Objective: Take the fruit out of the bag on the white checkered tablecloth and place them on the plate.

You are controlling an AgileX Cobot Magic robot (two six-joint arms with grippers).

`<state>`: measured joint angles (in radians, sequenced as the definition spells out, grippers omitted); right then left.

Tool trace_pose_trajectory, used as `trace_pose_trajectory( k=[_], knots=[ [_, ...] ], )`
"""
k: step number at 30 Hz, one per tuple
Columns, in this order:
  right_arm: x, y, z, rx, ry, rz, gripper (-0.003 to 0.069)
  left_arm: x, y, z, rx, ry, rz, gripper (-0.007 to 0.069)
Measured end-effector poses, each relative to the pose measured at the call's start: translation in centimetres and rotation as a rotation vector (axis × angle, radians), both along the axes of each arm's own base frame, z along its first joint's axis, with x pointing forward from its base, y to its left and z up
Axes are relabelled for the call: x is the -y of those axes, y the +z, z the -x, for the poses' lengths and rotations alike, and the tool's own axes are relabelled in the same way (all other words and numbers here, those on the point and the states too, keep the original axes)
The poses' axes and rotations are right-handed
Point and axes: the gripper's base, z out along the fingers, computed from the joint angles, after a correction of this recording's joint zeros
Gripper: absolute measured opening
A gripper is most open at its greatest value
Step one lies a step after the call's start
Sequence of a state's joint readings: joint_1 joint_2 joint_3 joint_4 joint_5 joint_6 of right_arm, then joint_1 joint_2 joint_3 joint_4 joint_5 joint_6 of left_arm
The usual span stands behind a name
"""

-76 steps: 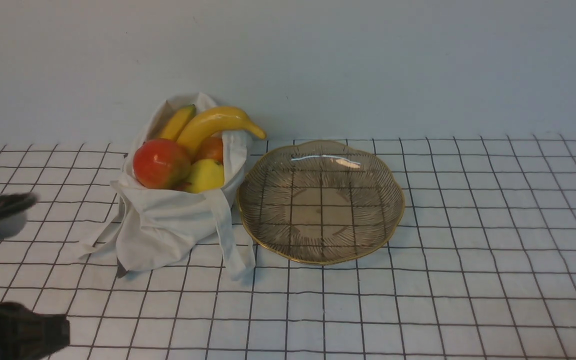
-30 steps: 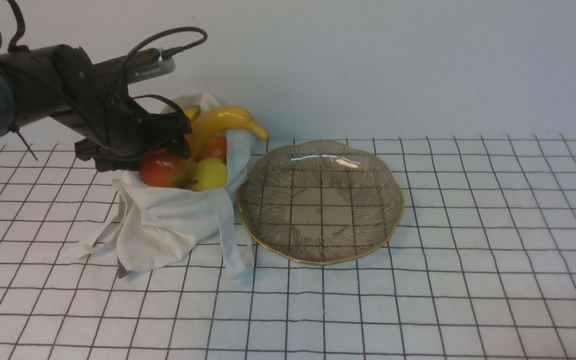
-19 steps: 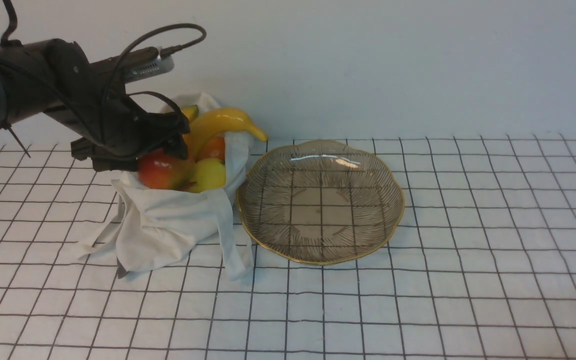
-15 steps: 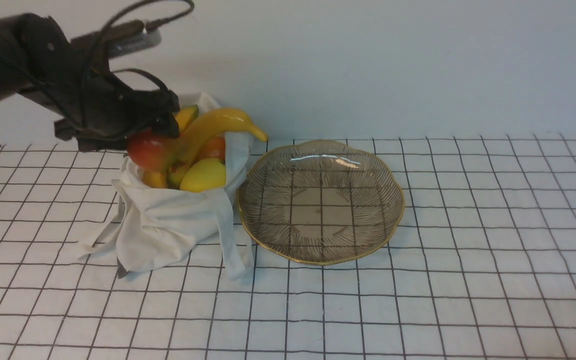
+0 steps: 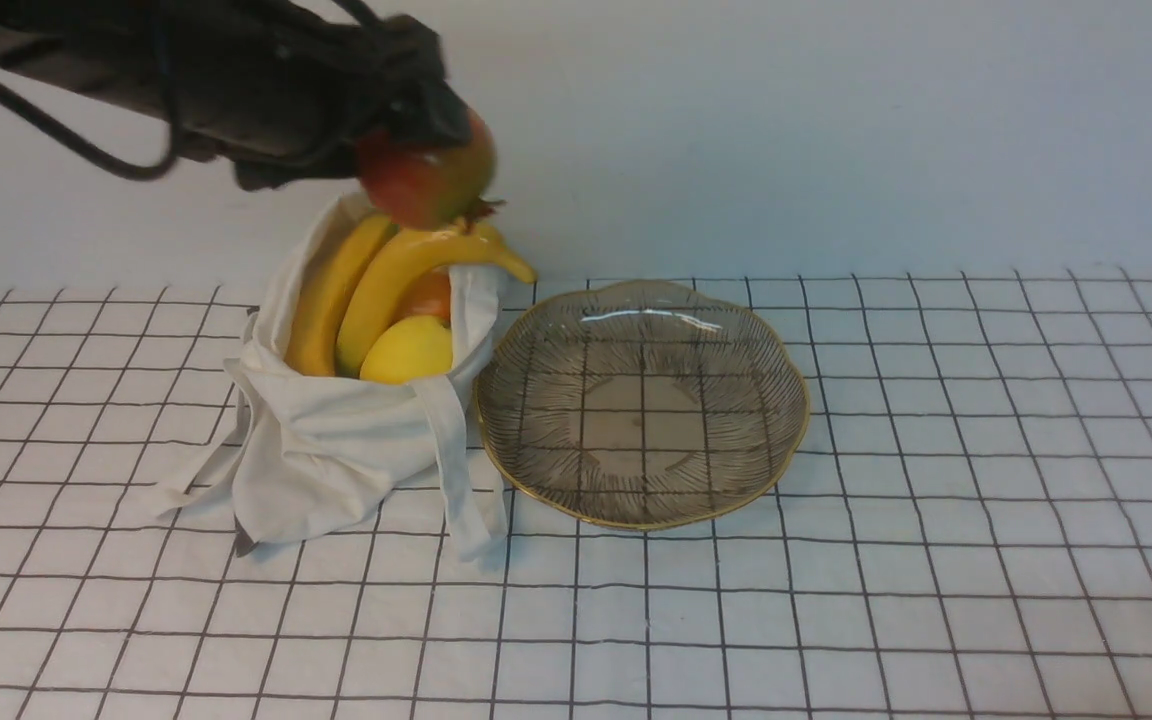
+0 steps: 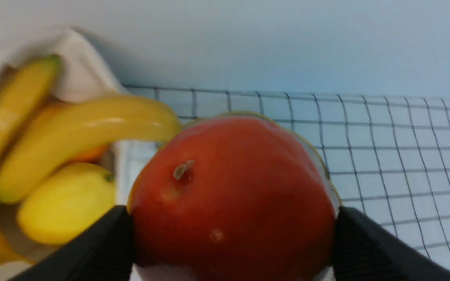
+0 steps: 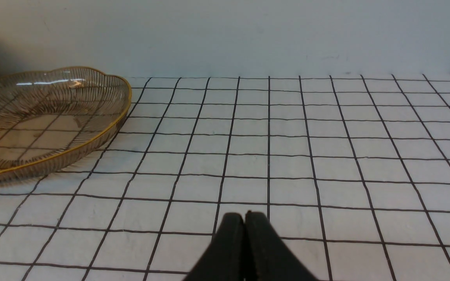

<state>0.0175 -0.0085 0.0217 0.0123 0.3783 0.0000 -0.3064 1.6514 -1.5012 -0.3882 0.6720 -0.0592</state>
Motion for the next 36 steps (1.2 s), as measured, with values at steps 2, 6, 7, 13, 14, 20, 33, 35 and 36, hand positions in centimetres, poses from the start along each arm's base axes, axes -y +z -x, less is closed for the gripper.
trace_pose_trajectory(
  k=[2,6,7,13,14,20,33,35,36],
  knots=[
    [0.0,0.0,0.0,0.0,0.0,0.0,-0.0016,3.1,-2.3,-0.6,-0.021,-0.061,0.008,0.059],
    [0.0,0.0,0.0,0.0,0.0,0.0,-0.0016,7.1,-6.9,-1.9,-0.04,-0.117,-0.011,0.059],
    [0.0,0.0,0.0,0.0,0.0,0.0,-0.0016,7.6,-7.7,-2.2,-0.04,-0.124,-0.019,0.059],
    [0.0,0.0,0.0,0.0,0.0,0.0,-0.0016,9.3,-12.4,-3.2,-0.106,-0.131,-0.04,0.0623],
    [0.0,0.0,0.0,0.0,0.0,0.0,-0.0016,9.4,-13.1,-3.4,-0.122,-0.125,-0.034,0.0645],
    [0.0,0.0,0.0,0.0,0.0,0.0,-0.0016,9.7,-14.2,-3.6,-0.151,-0.11,-0.015,0.0682],
    [0.0,0.0,0.0,0.0,0.0,0.0,-0.0016,5.2,-5.8,-0.5,-0.104,-0.209,-0.139,0.0279],
    [0.0,0.0,0.0,0.0,0.0,0.0,-0.0016,3.8,-3.4,0.8,-0.074,-0.222,-0.182,0.0146],
    [0.0,0.0,0.0,0.0,0.0,0.0,-0.0016,3.1,-2.3,1.5,-0.064,-0.231,-0.213,0.0094]
  ],
)
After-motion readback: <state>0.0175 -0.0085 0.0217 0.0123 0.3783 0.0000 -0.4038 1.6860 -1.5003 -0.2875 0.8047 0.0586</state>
